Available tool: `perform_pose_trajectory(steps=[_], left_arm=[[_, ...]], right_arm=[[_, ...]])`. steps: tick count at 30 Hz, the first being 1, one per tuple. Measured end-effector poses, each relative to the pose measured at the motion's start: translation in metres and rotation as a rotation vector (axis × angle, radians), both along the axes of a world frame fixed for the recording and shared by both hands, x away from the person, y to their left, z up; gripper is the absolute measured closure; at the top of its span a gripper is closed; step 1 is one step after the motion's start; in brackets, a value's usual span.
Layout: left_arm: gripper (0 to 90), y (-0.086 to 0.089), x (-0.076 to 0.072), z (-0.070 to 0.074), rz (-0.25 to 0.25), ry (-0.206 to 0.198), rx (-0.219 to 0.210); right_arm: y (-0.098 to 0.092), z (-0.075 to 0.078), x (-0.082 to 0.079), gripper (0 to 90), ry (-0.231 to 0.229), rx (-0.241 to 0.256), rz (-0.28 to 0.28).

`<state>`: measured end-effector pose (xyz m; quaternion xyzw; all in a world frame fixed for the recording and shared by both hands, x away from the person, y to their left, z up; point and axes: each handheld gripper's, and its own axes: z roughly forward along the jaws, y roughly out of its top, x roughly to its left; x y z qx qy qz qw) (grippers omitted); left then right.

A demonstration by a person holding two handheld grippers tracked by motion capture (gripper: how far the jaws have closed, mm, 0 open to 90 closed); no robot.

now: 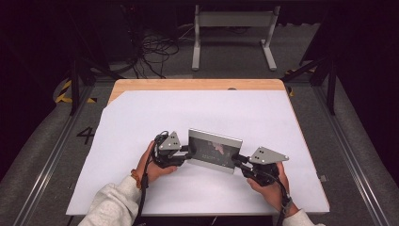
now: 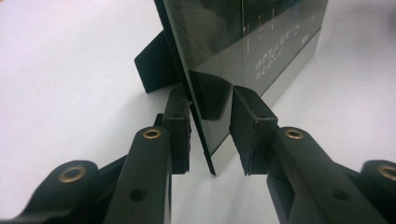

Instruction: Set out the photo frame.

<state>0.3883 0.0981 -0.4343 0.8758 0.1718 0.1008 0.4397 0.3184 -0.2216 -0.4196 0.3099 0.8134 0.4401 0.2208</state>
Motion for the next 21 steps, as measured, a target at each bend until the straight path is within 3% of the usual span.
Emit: perform_pose_trajectory(steps=[5, 14, 21], left_arm=[[71.0, 0.002, -0.004, -0.001, 0.017, -0.013, 0.007], [73.1, 0.006, -0.007, -0.003, 0.026, 0.001, 0.007], [74.4, 0.008, -0.011, -0.005, 0.033, -0.010, 0.031]], right_arm=[[0.003, 0.000, 0.005, 75.9, -0.004, -0.001, -0.010], [0.005, 0.000, 0.010, 74.5, -0.002, 0.001, -0.015], [0.007, 0.000, 0.013, 74.1, 0.000, 0.001, -0.010]])
